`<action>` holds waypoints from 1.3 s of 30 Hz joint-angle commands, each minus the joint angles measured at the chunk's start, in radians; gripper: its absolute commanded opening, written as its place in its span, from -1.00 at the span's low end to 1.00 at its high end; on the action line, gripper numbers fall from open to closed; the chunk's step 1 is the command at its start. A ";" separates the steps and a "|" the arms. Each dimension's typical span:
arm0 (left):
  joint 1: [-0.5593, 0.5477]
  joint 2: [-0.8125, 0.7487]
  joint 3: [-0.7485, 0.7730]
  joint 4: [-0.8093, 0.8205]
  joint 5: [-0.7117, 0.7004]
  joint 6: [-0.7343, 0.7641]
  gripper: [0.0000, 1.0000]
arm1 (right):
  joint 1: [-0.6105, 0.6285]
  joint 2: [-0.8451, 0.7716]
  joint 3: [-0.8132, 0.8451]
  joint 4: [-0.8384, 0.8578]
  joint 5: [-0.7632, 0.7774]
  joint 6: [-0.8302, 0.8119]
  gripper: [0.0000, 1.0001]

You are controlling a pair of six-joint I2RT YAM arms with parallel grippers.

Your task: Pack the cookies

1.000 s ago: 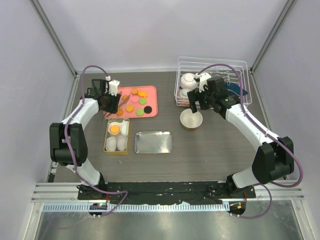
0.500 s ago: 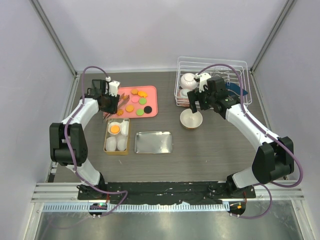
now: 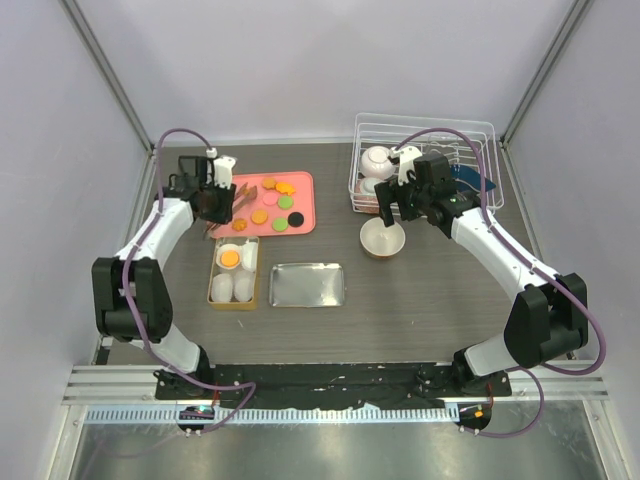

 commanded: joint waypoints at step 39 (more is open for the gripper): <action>0.001 -0.829 -0.169 -0.742 -0.020 0.247 -0.66 | 0.007 0.007 0.049 0.001 -0.023 -0.001 1.00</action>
